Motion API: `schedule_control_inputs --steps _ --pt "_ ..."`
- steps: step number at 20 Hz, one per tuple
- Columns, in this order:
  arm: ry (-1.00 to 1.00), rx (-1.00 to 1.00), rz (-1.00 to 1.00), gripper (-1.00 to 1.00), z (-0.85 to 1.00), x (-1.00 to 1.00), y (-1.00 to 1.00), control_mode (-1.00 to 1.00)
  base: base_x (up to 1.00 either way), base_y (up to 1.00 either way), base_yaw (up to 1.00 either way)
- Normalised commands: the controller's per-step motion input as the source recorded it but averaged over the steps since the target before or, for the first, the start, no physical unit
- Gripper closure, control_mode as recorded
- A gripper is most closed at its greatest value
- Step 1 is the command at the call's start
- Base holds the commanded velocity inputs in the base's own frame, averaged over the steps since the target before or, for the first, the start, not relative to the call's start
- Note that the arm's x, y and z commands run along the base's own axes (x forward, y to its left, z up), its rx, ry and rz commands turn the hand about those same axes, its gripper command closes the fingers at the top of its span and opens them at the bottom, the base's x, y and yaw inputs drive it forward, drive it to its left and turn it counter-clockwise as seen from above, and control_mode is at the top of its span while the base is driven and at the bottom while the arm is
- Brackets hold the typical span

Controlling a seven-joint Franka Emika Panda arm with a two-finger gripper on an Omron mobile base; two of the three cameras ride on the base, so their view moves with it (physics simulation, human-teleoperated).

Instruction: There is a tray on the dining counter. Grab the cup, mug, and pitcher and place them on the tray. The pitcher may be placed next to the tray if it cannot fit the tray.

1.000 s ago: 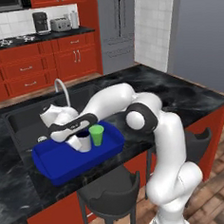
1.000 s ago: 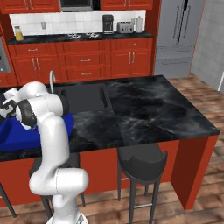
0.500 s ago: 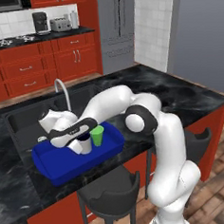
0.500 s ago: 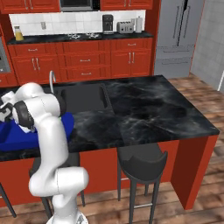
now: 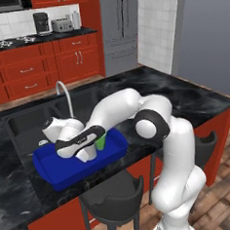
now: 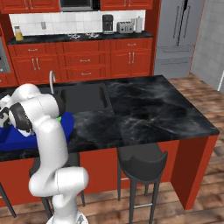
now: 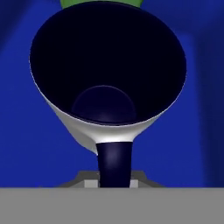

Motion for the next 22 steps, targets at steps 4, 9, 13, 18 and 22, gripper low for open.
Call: schedule_control_inputs --steps 4,9,13,18,22 --pt "-0.09 0.0 -0.07 1.0 0.0 -0.19 0.0 -1.0 0.0 0.0 0.0" --pt "-0.07 0.0 -0.13 1.0 0.0 0.0 0.0 -1.0 0.0 0.0 0.0" --pt "-0.05 0.0 -0.16 1.0 0.0 0.0 0.0 -1.0 0.0 0.0 0.0" --pt "-0.04 0.0 -0.15 1.0 -0.01 0.0 0.0 -1.0 0.0 0.0 0.0" --pt "0.0 0.0 -0.16 -1.0 -0.12 0.0 0.01 -1.0 0.0 0.0 0.0"
